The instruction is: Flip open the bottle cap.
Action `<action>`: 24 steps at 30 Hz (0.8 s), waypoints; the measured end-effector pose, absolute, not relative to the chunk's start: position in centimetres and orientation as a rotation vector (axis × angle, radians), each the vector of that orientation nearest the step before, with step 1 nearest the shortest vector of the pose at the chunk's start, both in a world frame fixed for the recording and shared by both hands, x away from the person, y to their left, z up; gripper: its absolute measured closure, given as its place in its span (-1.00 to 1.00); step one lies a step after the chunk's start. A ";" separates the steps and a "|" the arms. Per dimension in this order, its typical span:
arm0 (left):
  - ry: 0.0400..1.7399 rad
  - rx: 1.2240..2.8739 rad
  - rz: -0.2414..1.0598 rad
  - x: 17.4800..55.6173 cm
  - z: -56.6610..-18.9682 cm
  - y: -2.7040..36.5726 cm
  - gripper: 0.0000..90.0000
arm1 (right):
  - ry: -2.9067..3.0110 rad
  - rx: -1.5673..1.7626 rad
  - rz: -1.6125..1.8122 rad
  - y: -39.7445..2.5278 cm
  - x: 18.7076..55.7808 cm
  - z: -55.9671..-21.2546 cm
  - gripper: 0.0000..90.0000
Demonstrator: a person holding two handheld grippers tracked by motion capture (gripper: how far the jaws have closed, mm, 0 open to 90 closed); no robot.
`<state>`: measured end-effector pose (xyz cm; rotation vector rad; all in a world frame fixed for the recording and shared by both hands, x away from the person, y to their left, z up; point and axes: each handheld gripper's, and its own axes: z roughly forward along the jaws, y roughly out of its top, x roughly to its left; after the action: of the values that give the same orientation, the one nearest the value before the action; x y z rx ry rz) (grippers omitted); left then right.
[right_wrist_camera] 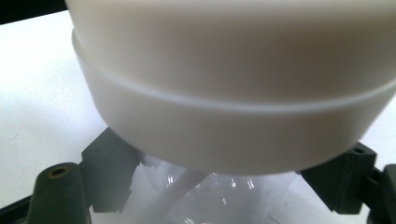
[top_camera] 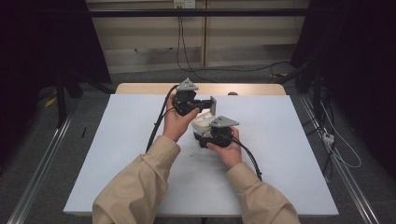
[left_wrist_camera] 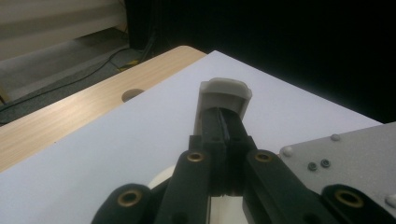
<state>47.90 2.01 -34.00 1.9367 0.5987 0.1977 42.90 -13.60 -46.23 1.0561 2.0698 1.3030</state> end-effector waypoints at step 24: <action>0.600 1.935 0.181 48.5 -34.4 1.0 1.00 | 2.070 1.059 1.304 -13.6 42.9 -46.2 -0.58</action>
<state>48.50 0.97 -34.38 1.9351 0.5995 0.1805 42.91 -13.61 -46.23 1.0590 2.0697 1.3041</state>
